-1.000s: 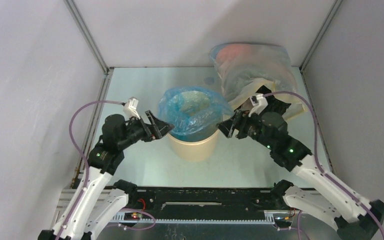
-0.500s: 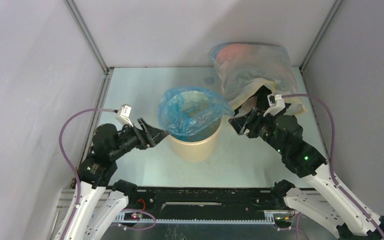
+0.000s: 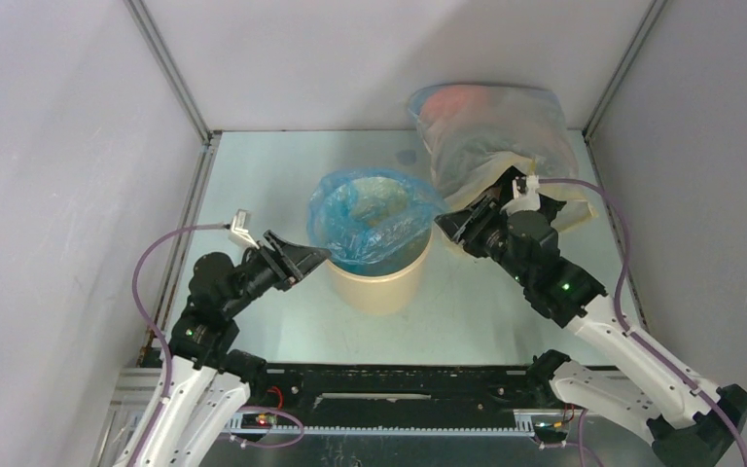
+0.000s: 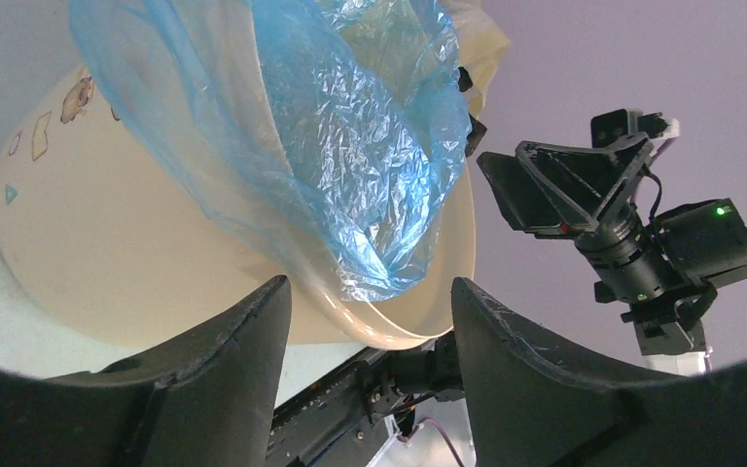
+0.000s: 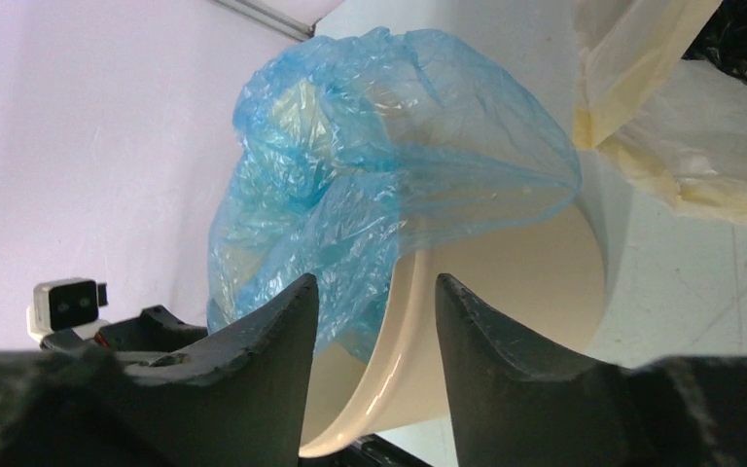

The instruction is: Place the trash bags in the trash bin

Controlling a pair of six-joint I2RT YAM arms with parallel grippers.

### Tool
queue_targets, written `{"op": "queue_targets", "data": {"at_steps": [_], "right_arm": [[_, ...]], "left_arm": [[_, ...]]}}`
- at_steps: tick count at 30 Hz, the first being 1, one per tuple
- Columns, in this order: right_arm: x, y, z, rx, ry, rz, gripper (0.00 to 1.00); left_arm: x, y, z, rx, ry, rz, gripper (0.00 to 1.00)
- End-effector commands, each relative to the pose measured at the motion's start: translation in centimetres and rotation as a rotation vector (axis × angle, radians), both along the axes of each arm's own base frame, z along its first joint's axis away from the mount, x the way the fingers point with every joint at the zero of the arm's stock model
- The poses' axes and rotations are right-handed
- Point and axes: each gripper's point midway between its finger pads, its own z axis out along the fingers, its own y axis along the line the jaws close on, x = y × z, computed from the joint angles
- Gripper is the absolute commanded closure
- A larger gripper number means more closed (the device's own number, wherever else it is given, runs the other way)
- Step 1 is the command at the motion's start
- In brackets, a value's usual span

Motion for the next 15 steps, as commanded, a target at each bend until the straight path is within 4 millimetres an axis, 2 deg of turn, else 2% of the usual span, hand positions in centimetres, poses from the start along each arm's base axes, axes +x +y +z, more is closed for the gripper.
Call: {"op": "queue_targets", "data": {"at_steps": [1, 3, 6, 15], "right_arm": [[1.7, -0.6, 0.9, 0.075, 0.000, -0.119, 0.55], [2.0, -0.6, 0.5, 0.083, 0.019, -0.140, 0.62], [2.2, -0.4, 0.1, 0.099, 0.044, -0.151, 0.63], [2.5, 0.4, -0.9, 0.104, 0.078, -0.174, 0.53]], "left_arm": [[0.4, -0.1, 2.0, -0.048, -0.054, 0.005, 0.33], [0.5, 0.1, 2.1, -0.051, -0.061, 0.020, 0.34], [0.6, 0.4, 2.2, -0.054, -0.064, 0.041, 0.34], [1.2, 0.9, 1.2, -0.058, -0.041, 0.089, 0.34]]}}
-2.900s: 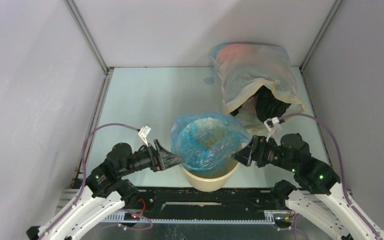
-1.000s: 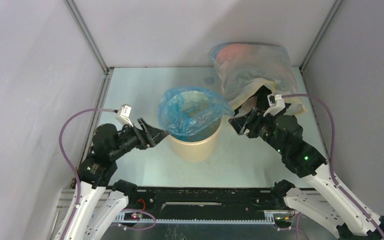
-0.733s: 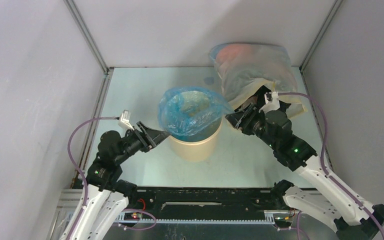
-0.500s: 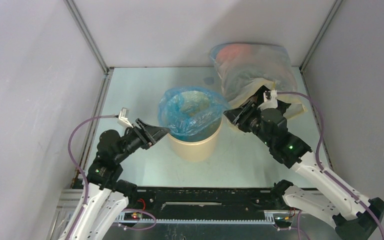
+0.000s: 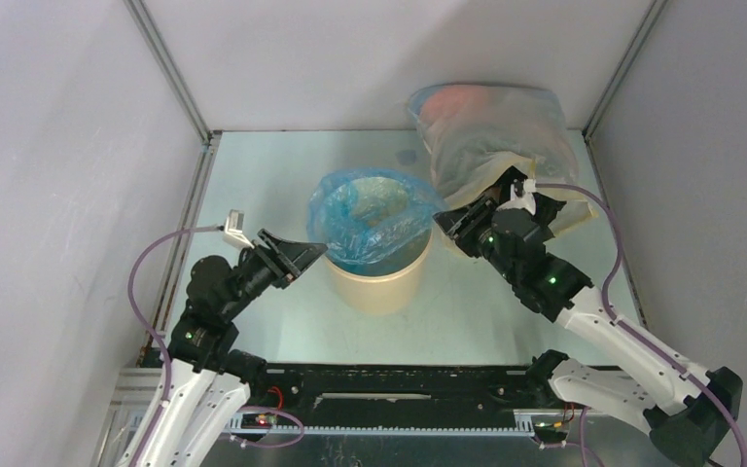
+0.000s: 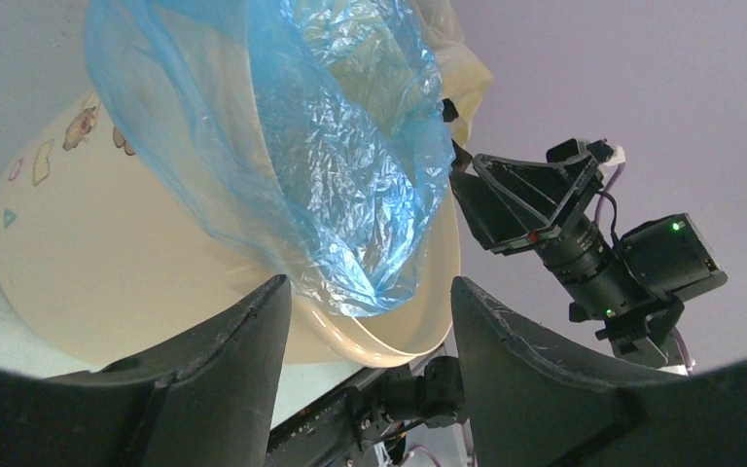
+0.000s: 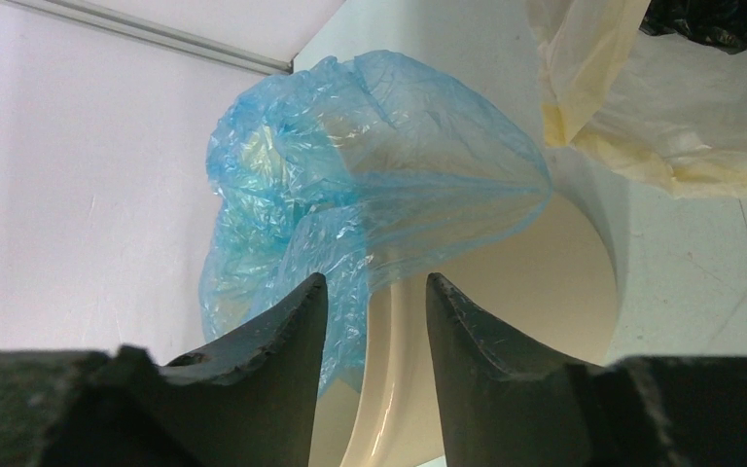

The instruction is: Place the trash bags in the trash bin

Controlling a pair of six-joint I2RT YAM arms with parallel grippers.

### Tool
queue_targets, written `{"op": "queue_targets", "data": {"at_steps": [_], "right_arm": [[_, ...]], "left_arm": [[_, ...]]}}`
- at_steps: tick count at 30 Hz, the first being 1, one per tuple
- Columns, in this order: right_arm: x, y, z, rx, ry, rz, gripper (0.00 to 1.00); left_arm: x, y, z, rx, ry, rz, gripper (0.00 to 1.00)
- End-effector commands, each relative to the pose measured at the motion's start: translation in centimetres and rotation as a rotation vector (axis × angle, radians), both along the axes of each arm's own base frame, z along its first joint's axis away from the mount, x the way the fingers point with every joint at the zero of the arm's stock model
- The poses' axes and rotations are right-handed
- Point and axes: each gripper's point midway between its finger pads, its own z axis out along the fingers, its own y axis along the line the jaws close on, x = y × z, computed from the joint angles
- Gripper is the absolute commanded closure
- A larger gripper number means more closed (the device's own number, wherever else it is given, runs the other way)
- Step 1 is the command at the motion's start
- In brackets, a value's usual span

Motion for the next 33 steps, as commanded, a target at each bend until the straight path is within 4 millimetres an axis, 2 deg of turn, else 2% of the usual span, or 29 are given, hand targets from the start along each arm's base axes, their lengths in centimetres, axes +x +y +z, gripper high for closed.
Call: {"op": "queue_targets", "data": {"at_steps": [1, 8, 16, 19, 22, 27, 30, 33], "right_arm": [[0.9, 0.4, 0.7, 0.036, -0.021, -0.043, 0.53], [1.6, 0.5, 0.5, 0.031, -0.030, -0.063, 0.58], [2.2, 0.0, 1.1, 0.005, -0.075, -0.088, 0.77], [2.3, 0.0, 1.0, 0.005, -0.074, -0.088, 0.77], [2.3, 0.1, 0.9, 0.003, -0.070, -0.085, 0.71], [2.4, 0.2, 0.4, 0.002, -0.053, -0.088, 0.68], [2.2, 0.4, 0.2, 0.005, -0.042, -0.074, 0.60], [2.3, 0.2, -0.1, 0.001, -0.031, -0.090, 0.60]], "left_arm": [[0.6, 0.4, 0.2, -0.018, -0.010, 0.034, 0.34], [0.6, 0.4, -0.1, -0.008, -0.010, 0.033, 0.34], [1.2, 0.7, -0.6, 0.005, -0.007, 0.061, 0.35], [1.3, 0.6, -0.8, 0.005, -0.002, 0.061, 0.35], [1.5, 0.6, -0.9, 0.004, 0.000, 0.065, 0.37], [1.6, 0.7, -1.2, 0.001, 0.003, 0.071, 0.44], [1.6, 0.7, -1.4, 0.001, 0.003, 0.073, 0.46], [1.7, 0.8, -1.5, 0.001, 0.001, 0.078, 0.50]]}}
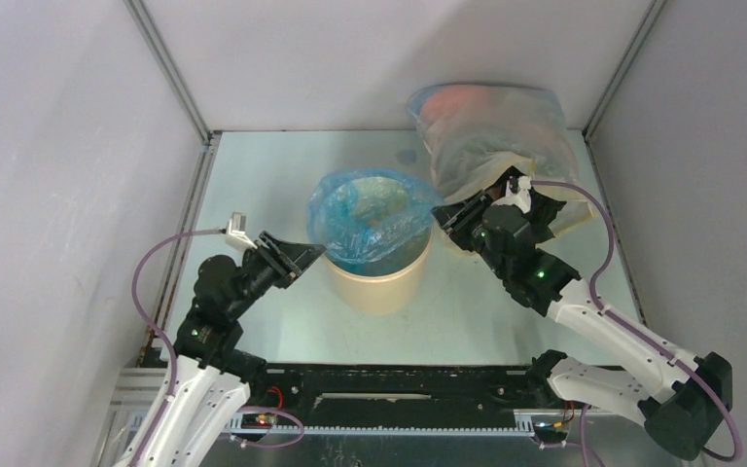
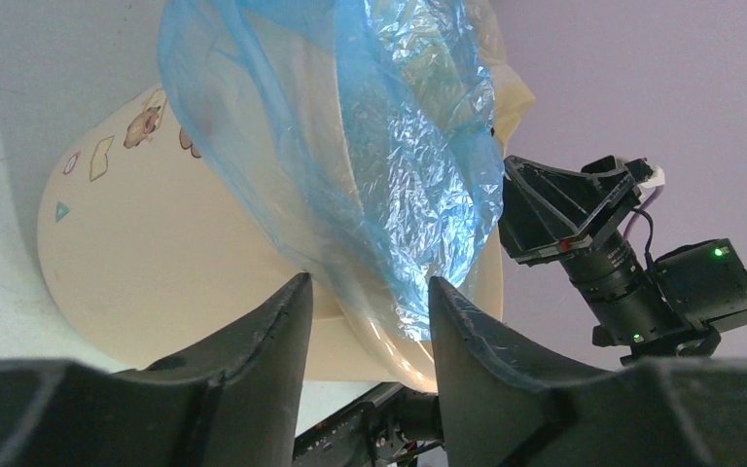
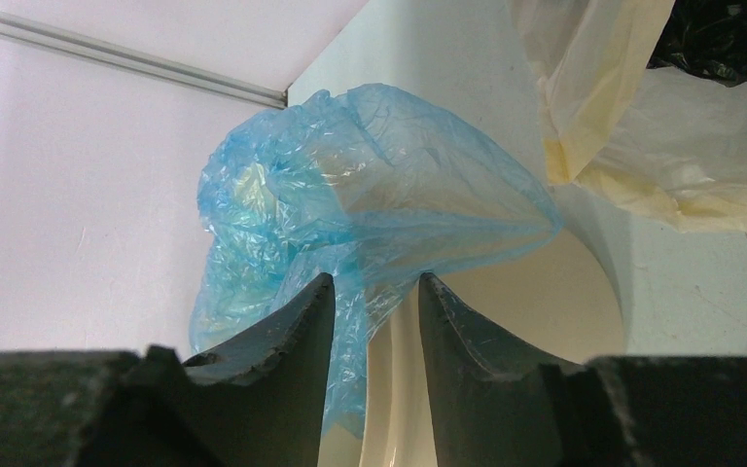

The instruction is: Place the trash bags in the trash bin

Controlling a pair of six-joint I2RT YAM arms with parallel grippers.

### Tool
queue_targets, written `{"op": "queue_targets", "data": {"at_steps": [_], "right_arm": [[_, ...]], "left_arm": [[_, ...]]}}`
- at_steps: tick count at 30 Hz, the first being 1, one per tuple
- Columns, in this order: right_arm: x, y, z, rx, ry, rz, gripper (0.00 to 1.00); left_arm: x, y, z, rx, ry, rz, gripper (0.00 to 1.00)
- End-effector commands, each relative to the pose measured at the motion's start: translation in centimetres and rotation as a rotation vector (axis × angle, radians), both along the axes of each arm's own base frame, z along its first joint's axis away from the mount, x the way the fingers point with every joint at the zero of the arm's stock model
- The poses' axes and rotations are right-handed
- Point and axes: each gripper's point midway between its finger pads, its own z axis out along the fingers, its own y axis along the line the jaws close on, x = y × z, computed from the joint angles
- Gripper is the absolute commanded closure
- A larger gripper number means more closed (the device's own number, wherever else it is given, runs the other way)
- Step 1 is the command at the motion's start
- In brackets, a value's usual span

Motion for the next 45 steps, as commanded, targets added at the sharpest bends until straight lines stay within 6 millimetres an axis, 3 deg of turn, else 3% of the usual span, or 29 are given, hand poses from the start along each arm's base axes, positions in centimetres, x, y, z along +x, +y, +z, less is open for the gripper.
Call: {"op": "queue_targets", "data": {"at_steps": [1, 6, 9, 10, 14, 23, 33, 45], "right_arm": [[0.5, -0.4, 0.3, 0.011, -0.006, -0.041, 0.62], [0.9, -0.4, 0.3, 0.017, -0.009, -0.052, 0.78], [0.9, -0.3, 0.6, 0.013, -0.027, -0.038, 0.98], [0.9, -0.2, 0.7, 0.012, -0.033, -0.033, 1.00], [0.6, -0.3, 1.2, 0.015, -0.044, -0.022, 1.00], [-0.6, -1.0, 2.5, 0.025, -0.069, -0.007, 1.00], [-3.0, -1.4, 1.7, -0.036, -0.039, 0.037, 1.00], [-4.5, -2.2, 0.3, -0.050, -0.030, 0.059, 1.00]], "left_arm": [[0.5, 0.2, 0.8, -0.015, -0.047, 0.020, 0.51], [0.9, 0.2, 0.6, 0.005, -0.049, 0.023, 0.60], [1.1, 0.3, 0.6, 0.015, -0.053, 0.027, 0.73], [1.1, 0.3, 0.7, 0.018, -0.055, 0.027, 0.77], [1.0, 0.5, 0.8, 0.032, -0.058, 0.036, 0.91], [0.1, 1.1, 2.3, 0.037, -0.095, 0.050, 1.00], [-1.5, 0.1, 2.1, 0.023, -0.084, -0.041, 1.00], [-3.8, -0.7, 3.5, 0.011, -0.104, -0.138, 1.00]]}}
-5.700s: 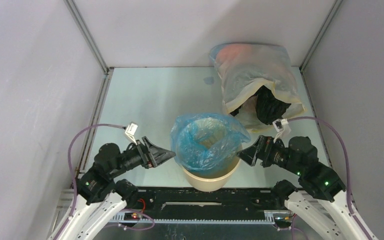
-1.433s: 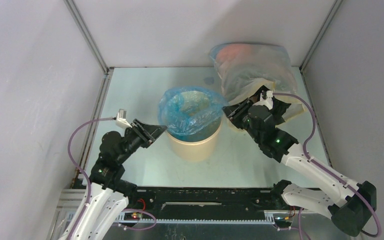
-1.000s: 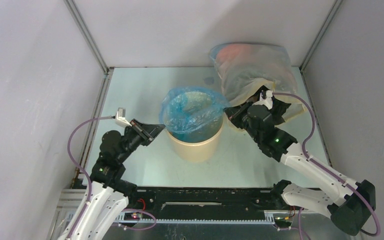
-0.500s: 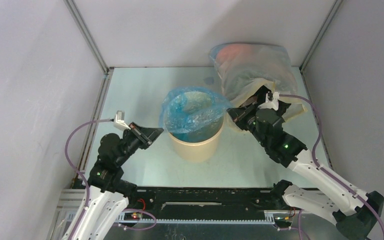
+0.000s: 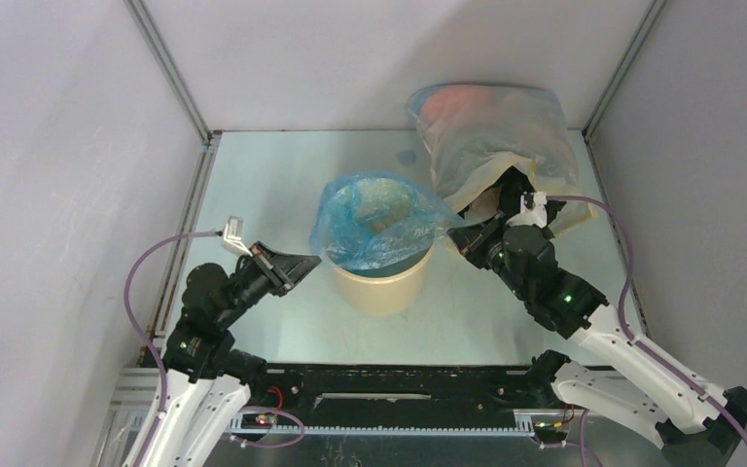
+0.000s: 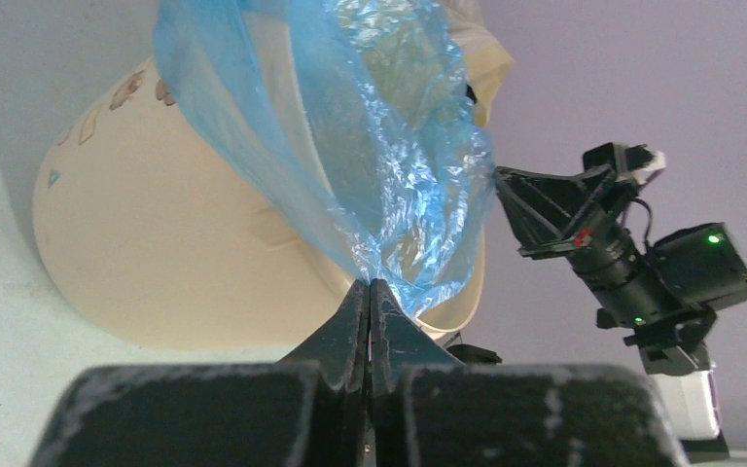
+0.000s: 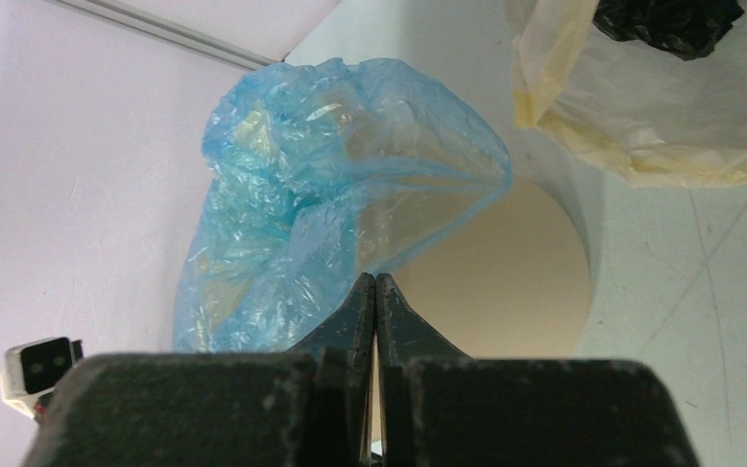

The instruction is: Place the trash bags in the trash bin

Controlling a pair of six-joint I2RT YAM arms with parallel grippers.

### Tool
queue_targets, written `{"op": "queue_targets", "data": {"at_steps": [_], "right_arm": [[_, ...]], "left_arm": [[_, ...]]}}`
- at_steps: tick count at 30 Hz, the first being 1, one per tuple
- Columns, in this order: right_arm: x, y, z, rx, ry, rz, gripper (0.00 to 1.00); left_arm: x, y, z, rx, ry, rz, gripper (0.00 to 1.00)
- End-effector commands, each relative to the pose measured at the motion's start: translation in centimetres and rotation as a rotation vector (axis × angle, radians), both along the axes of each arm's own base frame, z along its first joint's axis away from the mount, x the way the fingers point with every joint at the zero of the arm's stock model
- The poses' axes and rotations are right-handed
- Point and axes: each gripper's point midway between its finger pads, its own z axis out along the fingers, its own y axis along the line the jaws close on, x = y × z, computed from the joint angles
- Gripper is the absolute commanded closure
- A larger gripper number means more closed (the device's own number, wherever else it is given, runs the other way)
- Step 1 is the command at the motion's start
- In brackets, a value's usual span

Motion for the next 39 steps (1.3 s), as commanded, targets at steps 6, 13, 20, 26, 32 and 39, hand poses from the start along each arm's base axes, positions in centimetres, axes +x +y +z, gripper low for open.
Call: {"op": "queue_targets", "data": {"at_steps": [6, 13, 20, 26, 32, 39], "right_arm": [[-1.0, -0.4, -0.4, -0.029, -0.006, 0.030, 1.00], [-1.7, -0.6, -2.0, -0.082, 0.024, 0.058, 1.00], [-1.5, -0.2, -3.9, -0.089, 0.044, 0.063, 1.00], [-1.3, -0.3, -4.4, -0.113, 0.050, 0.059, 1.00], [-1.3, -0.1, -5.0, -0.125, 0.060, 0.065, 1.00], [-1.7, -2.5, -1.8, -0.090, -0.048, -0.003, 0.67]], "left_arm": [[-2.4, -1.6, 1.1, -0.005, -0.029, -0.165, 1.00], [-3.8, -2.5, 0.3, 0.005, -0.022, -0.270, 1.00], [-4.6, -3.1, -0.1, -0.030, -0.004, -0.337, 1.00], [-5.4, -3.5, 1.1, -0.059, -0.023, -0.384, 1.00], [-5.3, -3.7, 0.7, -0.056, -0.005, -0.395, 1.00], [-5.1, -3.8, 1.0, -0.038, -0.006, -0.408, 1.00]]}}
